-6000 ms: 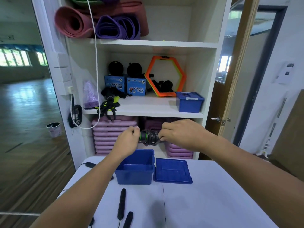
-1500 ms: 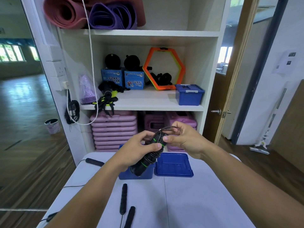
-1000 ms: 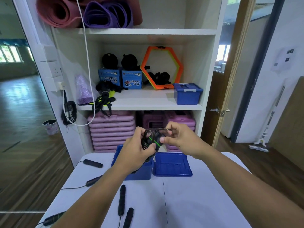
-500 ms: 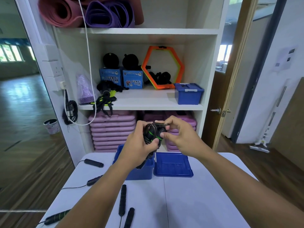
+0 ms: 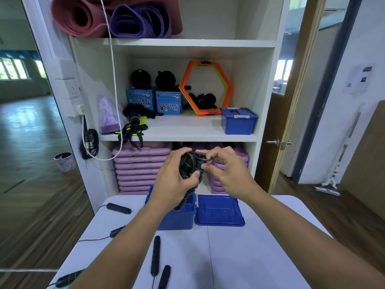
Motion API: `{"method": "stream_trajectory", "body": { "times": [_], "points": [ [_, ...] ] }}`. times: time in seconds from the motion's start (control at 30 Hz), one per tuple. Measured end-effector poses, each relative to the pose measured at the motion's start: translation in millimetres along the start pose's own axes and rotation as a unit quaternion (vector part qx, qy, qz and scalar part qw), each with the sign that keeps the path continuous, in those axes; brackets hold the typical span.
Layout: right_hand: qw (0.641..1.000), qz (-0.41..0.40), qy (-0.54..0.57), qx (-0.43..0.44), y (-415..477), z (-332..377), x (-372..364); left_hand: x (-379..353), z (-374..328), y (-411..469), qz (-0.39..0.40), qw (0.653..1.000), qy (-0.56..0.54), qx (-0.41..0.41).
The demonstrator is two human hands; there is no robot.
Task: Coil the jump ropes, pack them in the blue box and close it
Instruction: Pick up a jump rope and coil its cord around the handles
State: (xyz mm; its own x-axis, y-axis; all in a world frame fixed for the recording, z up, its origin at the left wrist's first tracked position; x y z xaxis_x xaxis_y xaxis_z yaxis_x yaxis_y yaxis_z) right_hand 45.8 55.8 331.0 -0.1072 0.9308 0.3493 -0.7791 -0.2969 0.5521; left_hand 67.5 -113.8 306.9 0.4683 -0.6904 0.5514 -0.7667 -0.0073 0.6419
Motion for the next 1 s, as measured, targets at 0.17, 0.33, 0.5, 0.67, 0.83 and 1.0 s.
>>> {"method": "stream_trajectory", "body": {
  "times": [0.17, 0.33, 0.5, 0.67, 0.83, 1.0],
  "points": [
    [0.999, -0.008, 0.007, 0.045, 2, 0, 0, 4, -2, 1, -0.013, 0.999, -0.028, 0.016],
    [0.999, 0.005, 0.022, 0.030, -2, 1, 3, 4, -2, 1, -0.008, 0.999, -0.033, 0.032],
    [0.998, -0.027, 0.052, 0.016, -4, -1, 5, 0, 0, 2, -0.009, 1.000, -0.013, 0.022],
    [0.993, -0.068, 0.093, -0.036, -6, -4, 7, -3, 1, 4, -0.011, 1.000, -0.016, 0.019],
    [0.990, -0.101, 0.077, -0.061, 0, -1, 8, -6, 0, 4, -0.008, 1.000, 0.001, 0.006],
    [0.971, -0.086, 0.195, -0.110, 2, 4, 6, 0, 2, 12, -0.031, 1.000, 0.002, 0.004]
  ]
}}
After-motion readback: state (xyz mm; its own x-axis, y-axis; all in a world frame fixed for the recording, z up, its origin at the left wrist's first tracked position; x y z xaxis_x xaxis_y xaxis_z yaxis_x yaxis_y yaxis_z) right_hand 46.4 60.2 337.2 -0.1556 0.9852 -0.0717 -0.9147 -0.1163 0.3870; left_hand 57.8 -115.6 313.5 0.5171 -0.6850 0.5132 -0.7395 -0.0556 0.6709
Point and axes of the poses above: each hand's wrist, its own y-axis towards the middle knuckle, its own x-axis out of the back of the hand, z = x × y, the point moved 3 cm from there along y, towards the middle knuckle, and after that the axes turned 11 degrees about y, right-handed, at the moved point
